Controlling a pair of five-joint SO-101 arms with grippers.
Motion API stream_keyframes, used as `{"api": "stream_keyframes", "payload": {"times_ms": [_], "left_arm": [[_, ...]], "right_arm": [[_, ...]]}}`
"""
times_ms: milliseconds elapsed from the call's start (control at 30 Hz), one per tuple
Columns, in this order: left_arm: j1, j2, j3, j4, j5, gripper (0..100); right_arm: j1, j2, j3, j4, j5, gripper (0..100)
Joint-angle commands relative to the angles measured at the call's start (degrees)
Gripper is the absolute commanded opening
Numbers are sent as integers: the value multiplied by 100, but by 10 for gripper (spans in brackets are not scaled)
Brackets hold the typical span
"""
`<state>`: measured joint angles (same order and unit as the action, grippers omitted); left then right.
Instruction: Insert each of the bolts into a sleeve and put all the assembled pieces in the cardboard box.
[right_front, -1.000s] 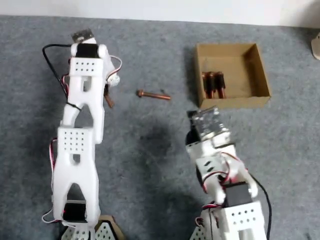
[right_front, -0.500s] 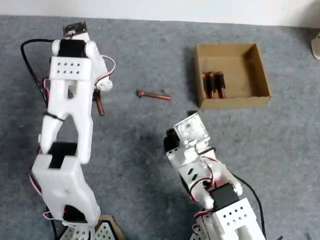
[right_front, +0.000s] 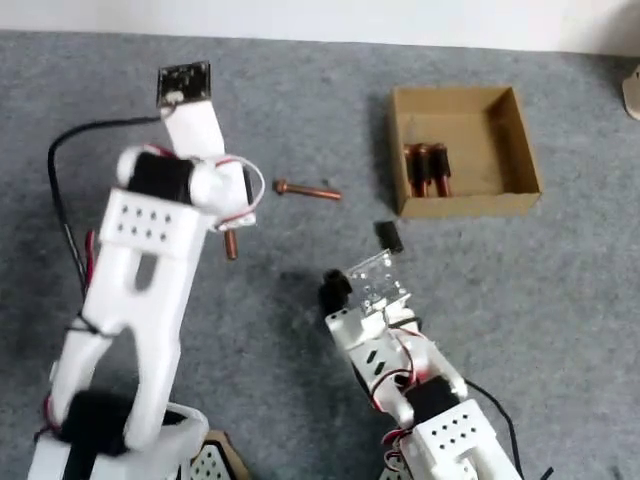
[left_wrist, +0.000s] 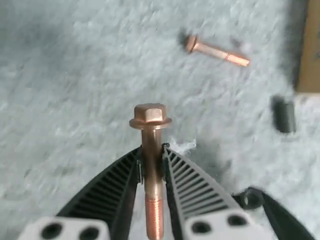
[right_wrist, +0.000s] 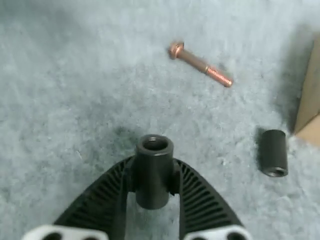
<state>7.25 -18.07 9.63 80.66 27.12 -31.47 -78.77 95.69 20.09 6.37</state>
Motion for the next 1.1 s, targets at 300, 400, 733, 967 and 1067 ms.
{"api": "stream_keyframes", "payload": {"times_ms": [300, 400, 733, 967, 1067], "left_arm": [[163, -1560, 3266, -5020, 0, 5], [207, -1631, 3424, -5503, 9, 5], [1323, -1886, 3530, -5873, 9, 5], [1719, -2114, 3776, -6136, 18, 5], [1727, -2114, 4127, -6585, 18, 5]], "right_arm": [[-57, -22, 655, -1332, -35, 6], [-40, -13, 734, -1323, -35, 6], [-48, -4, 734, -1323, -35, 6], [-48, -4, 734, -1165, -35, 6], [-48, -13, 734, -1174, -35, 6]]}}
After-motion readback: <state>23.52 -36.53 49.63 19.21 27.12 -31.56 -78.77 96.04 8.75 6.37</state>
